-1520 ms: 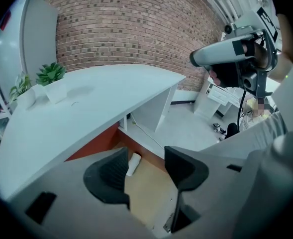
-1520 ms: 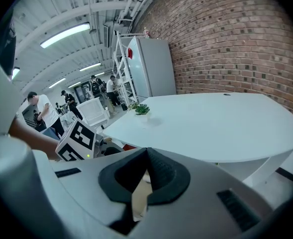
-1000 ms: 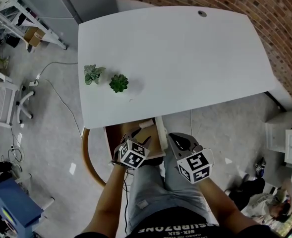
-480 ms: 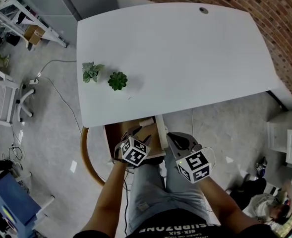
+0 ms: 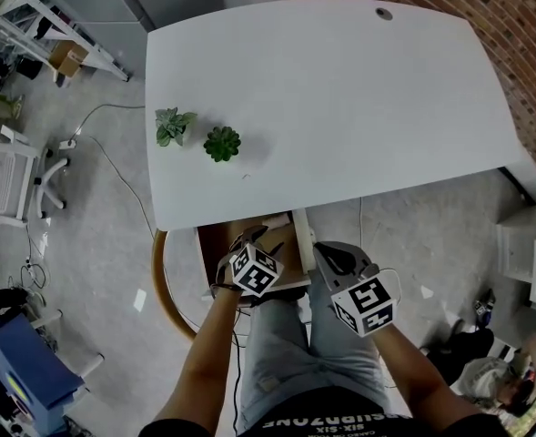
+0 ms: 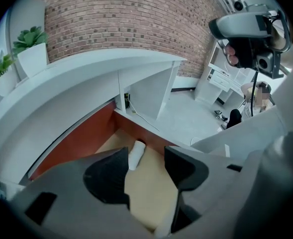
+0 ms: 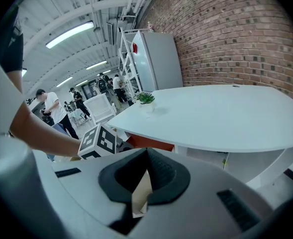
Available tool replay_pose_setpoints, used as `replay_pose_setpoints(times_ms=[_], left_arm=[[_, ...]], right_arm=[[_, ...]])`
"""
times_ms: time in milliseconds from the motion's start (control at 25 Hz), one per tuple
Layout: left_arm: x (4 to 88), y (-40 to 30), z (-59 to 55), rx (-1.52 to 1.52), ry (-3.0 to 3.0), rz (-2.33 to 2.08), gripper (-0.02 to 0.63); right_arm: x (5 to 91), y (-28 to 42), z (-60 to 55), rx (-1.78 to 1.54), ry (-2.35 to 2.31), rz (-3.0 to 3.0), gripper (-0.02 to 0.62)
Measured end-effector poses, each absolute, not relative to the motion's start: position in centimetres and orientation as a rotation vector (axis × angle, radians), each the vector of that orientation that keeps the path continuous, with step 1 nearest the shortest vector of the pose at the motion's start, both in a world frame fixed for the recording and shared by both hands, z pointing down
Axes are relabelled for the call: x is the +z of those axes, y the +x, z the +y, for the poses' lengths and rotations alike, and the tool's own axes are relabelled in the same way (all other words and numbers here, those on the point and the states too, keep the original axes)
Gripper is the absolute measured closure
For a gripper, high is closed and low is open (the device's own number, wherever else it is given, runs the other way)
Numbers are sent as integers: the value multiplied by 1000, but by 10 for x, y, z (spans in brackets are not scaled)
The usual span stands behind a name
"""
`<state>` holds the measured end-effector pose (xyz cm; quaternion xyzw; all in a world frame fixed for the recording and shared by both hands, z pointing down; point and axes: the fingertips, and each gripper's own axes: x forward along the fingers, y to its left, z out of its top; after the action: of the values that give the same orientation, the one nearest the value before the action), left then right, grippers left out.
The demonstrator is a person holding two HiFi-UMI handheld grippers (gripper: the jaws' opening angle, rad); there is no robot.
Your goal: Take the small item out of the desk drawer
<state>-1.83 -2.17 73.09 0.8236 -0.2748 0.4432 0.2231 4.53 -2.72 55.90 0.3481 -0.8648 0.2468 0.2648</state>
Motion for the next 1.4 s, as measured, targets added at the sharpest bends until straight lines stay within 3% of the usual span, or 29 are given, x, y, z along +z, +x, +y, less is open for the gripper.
replay_pose_setpoints(times_ms=[1400], left_arm=[[810,-10,-36,1471,2300,-662,394]], right_arm=[[606,37,-20,697,929,-2333,598]])
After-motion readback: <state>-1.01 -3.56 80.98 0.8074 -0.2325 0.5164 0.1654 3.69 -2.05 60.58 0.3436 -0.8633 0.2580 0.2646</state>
